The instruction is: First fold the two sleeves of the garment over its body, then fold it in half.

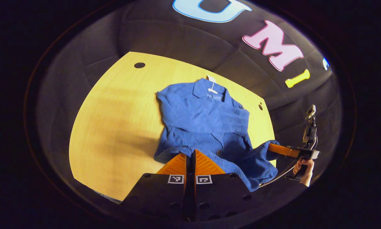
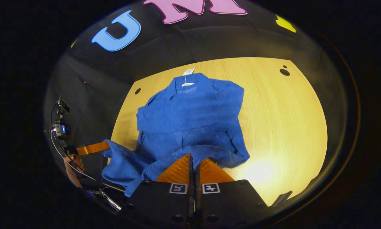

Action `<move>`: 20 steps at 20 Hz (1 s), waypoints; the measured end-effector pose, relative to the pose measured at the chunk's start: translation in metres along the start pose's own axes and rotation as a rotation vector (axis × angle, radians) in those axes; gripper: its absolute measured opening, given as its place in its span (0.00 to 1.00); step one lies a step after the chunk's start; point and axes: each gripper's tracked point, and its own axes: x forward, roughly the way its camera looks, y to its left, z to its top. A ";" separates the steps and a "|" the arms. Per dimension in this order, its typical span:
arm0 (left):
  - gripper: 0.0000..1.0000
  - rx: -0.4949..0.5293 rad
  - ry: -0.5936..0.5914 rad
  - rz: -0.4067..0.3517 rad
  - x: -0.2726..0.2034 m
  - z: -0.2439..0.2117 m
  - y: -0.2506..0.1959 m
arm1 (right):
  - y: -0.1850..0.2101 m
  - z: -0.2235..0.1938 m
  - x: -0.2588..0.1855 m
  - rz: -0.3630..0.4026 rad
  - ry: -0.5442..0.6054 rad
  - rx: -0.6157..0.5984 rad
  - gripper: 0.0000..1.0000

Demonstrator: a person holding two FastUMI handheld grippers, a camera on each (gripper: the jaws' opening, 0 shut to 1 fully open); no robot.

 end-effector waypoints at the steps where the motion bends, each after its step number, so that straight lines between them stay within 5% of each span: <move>1: 0.00 -0.014 0.001 0.008 0.004 0.014 0.001 | -0.002 0.018 0.006 0.004 -0.013 0.008 0.03; 6: 0.00 -0.069 0.009 0.096 0.042 0.084 0.022 | -0.028 0.102 0.045 -0.038 -0.059 0.011 0.03; 11: 0.00 -0.136 -0.005 0.092 0.102 0.146 0.027 | -0.053 0.154 0.104 -0.080 -0.058 0.028 0.03; 16: 0.00 -0.108 -0.043 0.070 0.150 0.183 0.017 | -0.086 0.161 0.160 -0.152 -0.020 0.030 0.03; 20: 0.00 -0.099 0.027 0.185 0.180 0.179 0.041 | -0.100 0.152 0.190 -0.185 0.024 0.063 0.00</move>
